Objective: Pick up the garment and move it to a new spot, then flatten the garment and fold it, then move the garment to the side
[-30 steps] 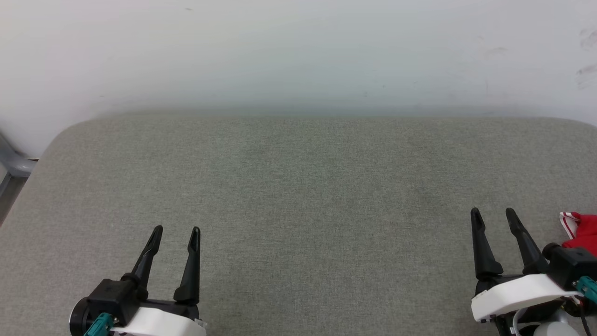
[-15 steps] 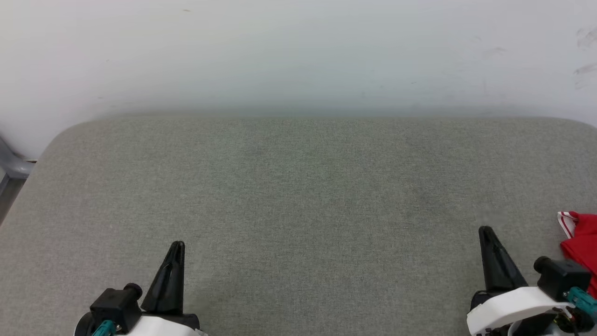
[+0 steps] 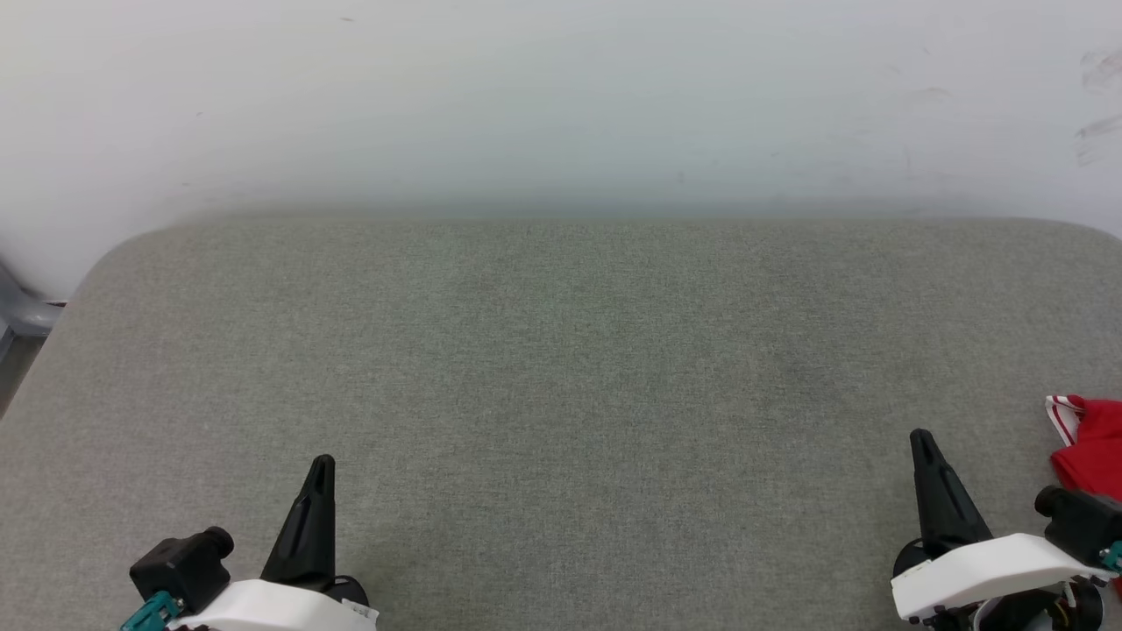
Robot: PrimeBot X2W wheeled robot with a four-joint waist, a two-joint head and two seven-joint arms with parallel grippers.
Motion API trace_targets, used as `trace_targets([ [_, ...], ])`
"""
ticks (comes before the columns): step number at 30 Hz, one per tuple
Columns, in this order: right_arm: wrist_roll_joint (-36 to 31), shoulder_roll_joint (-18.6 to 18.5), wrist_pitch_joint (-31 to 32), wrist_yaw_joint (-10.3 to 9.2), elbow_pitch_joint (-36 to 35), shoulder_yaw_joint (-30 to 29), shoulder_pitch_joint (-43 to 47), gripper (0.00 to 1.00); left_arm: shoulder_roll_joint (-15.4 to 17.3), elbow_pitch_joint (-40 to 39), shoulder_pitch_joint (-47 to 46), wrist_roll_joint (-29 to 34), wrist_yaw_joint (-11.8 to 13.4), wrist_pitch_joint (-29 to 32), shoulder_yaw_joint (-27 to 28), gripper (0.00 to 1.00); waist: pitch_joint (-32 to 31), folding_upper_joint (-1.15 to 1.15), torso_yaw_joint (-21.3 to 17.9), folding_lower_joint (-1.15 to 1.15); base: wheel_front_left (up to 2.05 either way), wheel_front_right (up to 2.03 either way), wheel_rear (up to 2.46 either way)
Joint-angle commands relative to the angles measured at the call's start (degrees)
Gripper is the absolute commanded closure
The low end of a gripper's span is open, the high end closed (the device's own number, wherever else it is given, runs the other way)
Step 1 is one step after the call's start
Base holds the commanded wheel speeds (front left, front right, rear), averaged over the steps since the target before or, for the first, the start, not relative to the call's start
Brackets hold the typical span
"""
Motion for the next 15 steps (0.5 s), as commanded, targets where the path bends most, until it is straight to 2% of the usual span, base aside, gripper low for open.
trace_targets([
  [1, 2.3, 0.0, 0.3, 0.0, -0.6, -0.3, -1.6, 1.0, 0.2, -0.4, -1.7, -2.2, 0.0, 0.5, 0.4, 1.0, 0.0, 0.0, 0.0, 0.0, 0.0, 0.0, 0.0],
  [15, 14.4, 0.0, 2.9, -0.01, -0.1, -0.7, -2.4, 1.0, 0.1, 1.3, -3.4, -14.6, 0.0, 3.5, 1.1, 1.0, 0.1, 0.0, -0.2, 0.0, 0.0, 0.0, 0.0],
])
